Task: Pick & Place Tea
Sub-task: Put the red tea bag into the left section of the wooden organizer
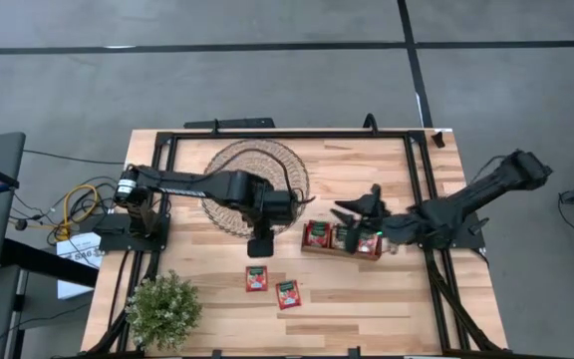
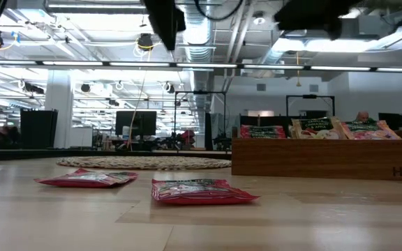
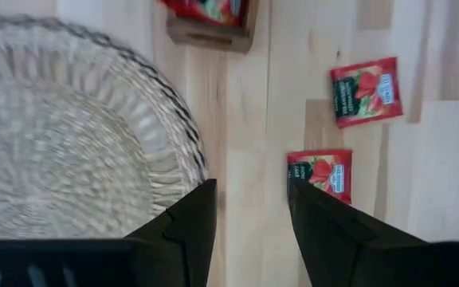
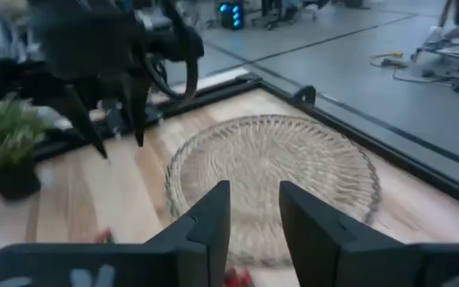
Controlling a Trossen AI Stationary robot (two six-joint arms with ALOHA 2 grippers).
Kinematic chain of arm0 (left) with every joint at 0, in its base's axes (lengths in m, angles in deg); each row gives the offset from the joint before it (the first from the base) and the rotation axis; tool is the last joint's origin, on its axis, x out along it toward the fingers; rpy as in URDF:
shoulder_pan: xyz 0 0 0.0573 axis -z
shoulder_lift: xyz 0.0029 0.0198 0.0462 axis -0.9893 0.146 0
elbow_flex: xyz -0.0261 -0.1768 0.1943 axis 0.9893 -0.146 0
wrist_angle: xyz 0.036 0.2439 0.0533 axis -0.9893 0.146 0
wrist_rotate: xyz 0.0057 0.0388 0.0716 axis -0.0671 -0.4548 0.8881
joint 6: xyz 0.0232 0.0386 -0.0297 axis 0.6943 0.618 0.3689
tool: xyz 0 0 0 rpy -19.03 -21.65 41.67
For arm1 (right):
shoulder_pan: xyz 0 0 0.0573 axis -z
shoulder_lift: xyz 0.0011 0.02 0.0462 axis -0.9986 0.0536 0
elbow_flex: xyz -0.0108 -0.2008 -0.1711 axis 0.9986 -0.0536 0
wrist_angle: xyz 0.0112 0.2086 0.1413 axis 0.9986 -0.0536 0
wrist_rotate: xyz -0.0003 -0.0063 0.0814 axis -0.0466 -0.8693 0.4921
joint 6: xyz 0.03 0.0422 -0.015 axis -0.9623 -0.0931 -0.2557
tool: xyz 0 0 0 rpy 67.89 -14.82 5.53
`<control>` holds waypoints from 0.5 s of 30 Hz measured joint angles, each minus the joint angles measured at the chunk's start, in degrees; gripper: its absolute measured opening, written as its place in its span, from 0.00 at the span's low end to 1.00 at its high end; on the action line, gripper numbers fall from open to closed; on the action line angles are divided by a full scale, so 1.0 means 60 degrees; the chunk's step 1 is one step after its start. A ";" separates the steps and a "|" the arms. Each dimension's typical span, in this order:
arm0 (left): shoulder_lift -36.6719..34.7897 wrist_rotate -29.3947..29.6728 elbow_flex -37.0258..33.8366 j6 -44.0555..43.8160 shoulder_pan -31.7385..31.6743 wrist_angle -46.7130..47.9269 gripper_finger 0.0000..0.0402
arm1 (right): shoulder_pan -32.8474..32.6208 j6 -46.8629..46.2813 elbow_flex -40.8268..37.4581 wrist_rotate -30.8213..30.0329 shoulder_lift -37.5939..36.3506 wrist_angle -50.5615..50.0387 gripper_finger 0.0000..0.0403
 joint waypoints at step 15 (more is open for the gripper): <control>0.0076 -0.0803 -0.0942 -0.1624 0.0024 -0.2119 0.37 | -0.1887 -0.1918 -0.0004 0.1871 -0.3963 -0.5862 0.18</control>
